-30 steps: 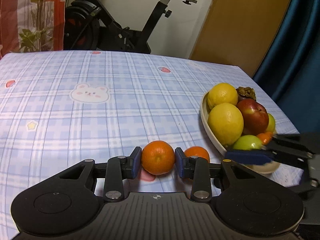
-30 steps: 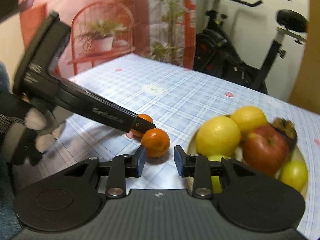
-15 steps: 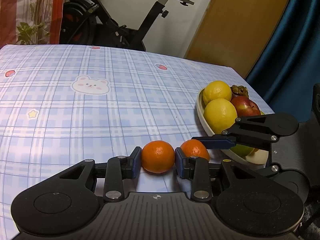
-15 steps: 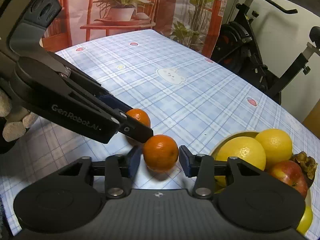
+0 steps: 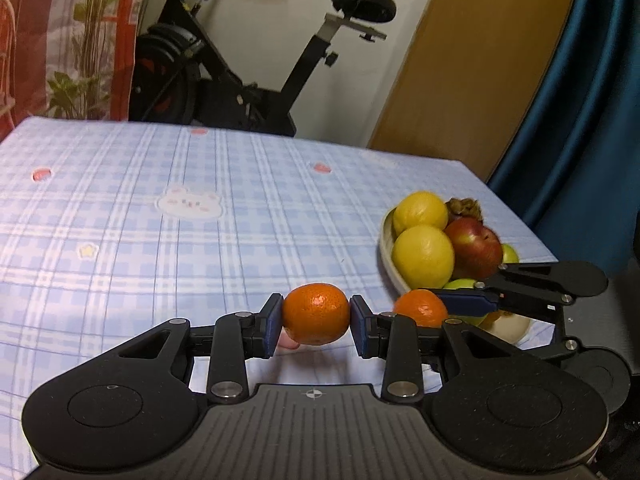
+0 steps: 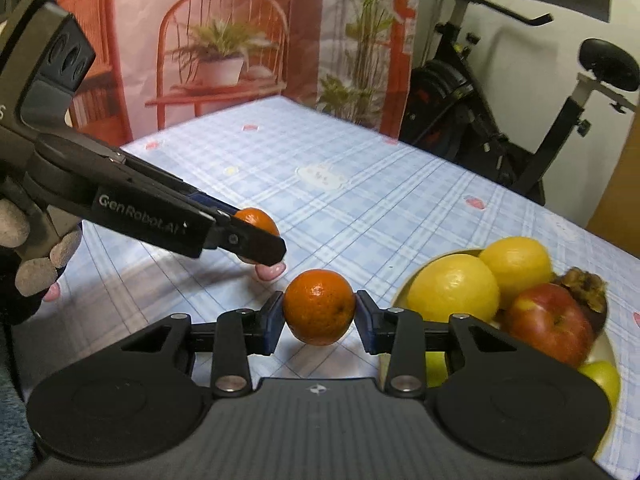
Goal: Organize fruits
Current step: 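Lift the tangerine with the left gripper and carry it over the plate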
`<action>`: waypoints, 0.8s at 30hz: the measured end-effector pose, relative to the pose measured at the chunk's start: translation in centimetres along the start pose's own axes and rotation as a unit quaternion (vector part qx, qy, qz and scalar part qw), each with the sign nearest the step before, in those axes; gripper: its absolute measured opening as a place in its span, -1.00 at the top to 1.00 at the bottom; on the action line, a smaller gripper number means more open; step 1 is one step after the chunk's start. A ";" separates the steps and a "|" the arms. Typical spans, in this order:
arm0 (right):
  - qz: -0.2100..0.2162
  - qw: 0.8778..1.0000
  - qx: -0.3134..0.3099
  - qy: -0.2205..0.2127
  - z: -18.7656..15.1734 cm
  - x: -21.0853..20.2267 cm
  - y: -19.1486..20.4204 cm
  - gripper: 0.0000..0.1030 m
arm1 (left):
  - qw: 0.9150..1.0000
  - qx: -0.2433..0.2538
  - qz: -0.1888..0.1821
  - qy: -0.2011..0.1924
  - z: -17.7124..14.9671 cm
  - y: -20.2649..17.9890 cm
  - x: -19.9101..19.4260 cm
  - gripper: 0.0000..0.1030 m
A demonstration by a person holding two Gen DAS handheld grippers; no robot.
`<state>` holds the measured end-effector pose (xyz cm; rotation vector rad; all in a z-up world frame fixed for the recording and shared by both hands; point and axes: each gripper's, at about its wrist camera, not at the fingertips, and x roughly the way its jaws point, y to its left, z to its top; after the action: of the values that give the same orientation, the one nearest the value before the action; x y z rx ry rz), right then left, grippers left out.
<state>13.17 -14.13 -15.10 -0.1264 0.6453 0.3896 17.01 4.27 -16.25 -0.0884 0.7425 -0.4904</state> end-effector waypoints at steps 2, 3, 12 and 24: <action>-0.005 1.000 0.013 -0.016 -0.3 -1.2 -0.3 0.23 | 1.000 0.008 0.000 -0.004 0.3 -0.7 -0.3 0.27; -0.006 0.999 0.020 -0.024 -0.5 -1.8 -0.5 0.23 | 1.000 0.013 -0.002 -0.006 0.4 -1.2 -0.5 0.27; -0.038 0.993 0.087 -0.067 -3.7 -6.9 -3.6 0.23 | 0.998 0.054 -0.020 -0.005 1.3 -5.4 -0.3 0.27; -0.072 0.981 0.161 -0.080 -8.0 -10.2 -7.3 0.23 | 0.991 0.116 -0.057 0.044 0.4 -12.3 3.4 0.27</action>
<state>4.12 -25.89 -15.28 0.1640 0.5297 0.1504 14.52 -8.18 -15.00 0.1105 0.7649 -0.6901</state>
